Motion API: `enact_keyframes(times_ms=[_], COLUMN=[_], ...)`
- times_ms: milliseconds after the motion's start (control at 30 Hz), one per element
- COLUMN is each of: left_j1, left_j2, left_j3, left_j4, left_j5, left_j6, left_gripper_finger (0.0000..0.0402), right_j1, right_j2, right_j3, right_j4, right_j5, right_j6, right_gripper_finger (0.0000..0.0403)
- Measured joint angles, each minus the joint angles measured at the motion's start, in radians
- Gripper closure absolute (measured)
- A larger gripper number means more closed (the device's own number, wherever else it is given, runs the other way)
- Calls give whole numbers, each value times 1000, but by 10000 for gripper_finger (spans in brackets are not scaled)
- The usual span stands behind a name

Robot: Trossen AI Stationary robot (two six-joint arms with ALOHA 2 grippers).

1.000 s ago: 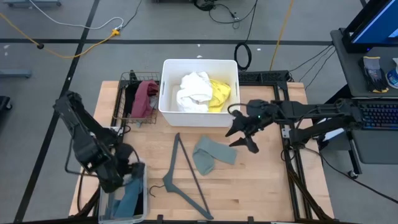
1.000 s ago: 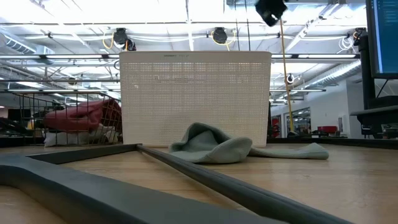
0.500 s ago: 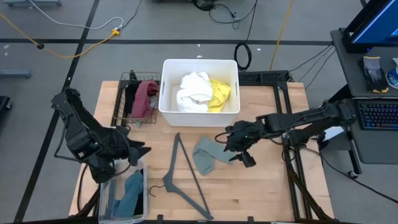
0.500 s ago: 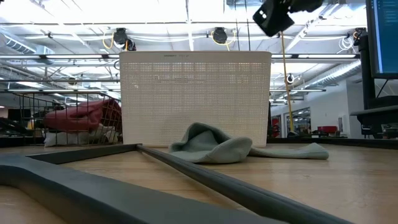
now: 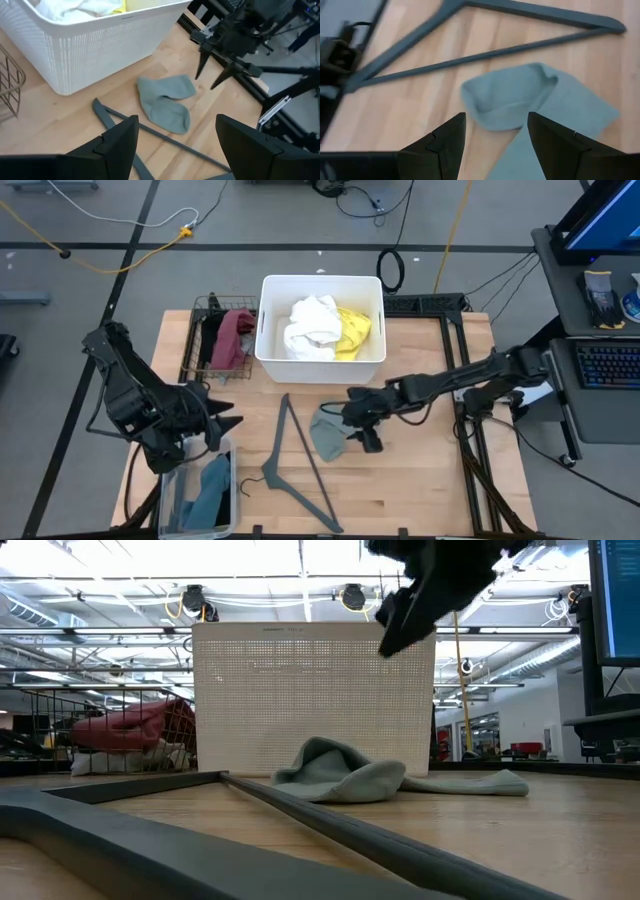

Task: Pick & Place Cloths
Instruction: Put the gray sock into the transparent bin

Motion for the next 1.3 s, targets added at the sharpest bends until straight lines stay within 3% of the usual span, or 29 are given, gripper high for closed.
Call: enact_keyframes(times_ms=[333,633,900,1100,1300], left_j1=[0,0,0,0,0], left_j2=[-26,-98,-136,-136,-136], left_j3=[0,0,0,0,0], left_j4=[-1,-1,-1,-2,-2], left_j5=[0,0,1,1,1], left_j6=[174,286,336,358,358], left_gripper_finger=[133,133,133,133,133], right_j1=[39,76,85,100,98], right_j2=[118,198,247,279,321], right_j3=[0,2,2,2,2], right_j4=[63,126,148,145,161], right_j5=[164,429,442,567,566], right_j6=[151,301,400,424,425], right_gripper_finger=[197,197,197,197,197])
